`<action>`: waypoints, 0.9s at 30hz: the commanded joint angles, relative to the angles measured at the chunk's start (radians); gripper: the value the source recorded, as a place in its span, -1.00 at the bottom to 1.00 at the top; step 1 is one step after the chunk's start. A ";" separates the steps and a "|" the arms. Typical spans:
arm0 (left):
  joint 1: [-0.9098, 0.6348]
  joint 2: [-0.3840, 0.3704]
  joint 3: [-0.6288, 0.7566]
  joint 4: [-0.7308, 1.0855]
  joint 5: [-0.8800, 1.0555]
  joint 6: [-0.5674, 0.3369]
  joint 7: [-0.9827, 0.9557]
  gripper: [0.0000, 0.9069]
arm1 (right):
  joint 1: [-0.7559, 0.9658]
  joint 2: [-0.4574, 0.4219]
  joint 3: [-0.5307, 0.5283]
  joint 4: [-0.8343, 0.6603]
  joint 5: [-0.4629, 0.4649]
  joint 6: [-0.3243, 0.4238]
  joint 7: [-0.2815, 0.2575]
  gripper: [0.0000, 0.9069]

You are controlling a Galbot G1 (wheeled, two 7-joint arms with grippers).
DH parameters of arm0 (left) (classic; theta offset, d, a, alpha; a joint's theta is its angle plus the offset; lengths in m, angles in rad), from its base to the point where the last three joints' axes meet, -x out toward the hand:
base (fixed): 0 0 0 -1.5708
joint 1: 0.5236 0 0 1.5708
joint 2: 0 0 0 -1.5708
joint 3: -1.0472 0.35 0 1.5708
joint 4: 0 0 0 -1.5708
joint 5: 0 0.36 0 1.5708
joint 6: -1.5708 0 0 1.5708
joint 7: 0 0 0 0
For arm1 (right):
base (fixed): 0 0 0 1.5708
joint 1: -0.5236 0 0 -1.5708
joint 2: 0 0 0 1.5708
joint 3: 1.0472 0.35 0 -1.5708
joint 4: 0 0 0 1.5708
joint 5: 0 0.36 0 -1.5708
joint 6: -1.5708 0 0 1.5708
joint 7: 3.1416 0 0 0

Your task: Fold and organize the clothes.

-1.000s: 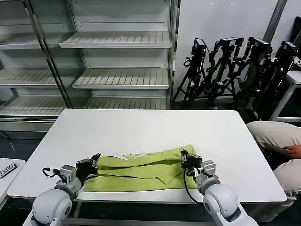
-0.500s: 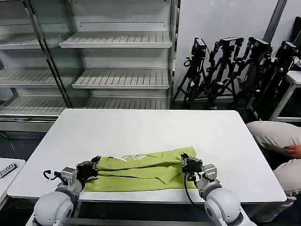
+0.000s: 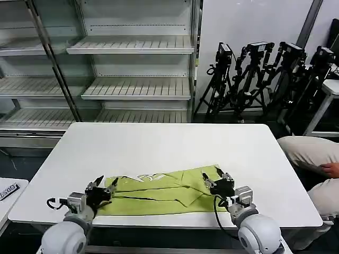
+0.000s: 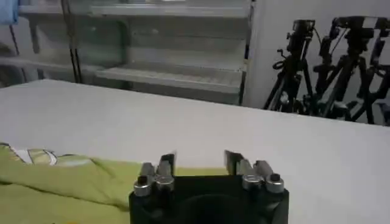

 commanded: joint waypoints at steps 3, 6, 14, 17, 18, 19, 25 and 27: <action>0.013 -0.028 0.107 0.026 -0.063 0.000 -0.242 -0.98 | -0.019 -0.002 0.019 0.015 -0.009 0.006 -0.006 1.00; 0.005 -0.034 0.115 0.028 -0.072 0.000 -0.259 -0.96 | -0.016 -0.004 0.020 0.012 -0.009 0.007 -0.005 1.00; 0.021 -0.033 0.128 0.007 -0.090 0.001 -0.274 -0.96 | -0.016 -0.005 0.019 0.008 -0.010 0.009 -0.003 1.00; 0.030 -0.034 0.130 0.003 -0.085 0.001 -0.274 -0.96 | -0.014 -0.004 0.018 0.007 -0.010 0.009 -0.004 1.00; 0.031 -0.035 0.130 0.005 -0.083 0.000 -0.274 -0.96 | -0.014 -0.004 0.017 0.007 -0.010 0.010 -0.004 1.00; 0.030 -0.035 0.128 0.009 -0.080 0.000 -0.272 -0.96 | -0.014 -0.005 0.017 0.008 -0.010 0.010 -0.004 1.00; 0.030 -0.026 0.095 0.048 0.100 -0.009 -0.192 -0.98 | -0.019 -0.009 0.034 0.026 -0.005 0.012 -0.013 1.00; 0.030 0.024 0.042 0.041 0.078 -0.002 -0.173 -0.98 | -0.015 -0.002 0.043 0.021 0.000 0.012 -0.015 1.00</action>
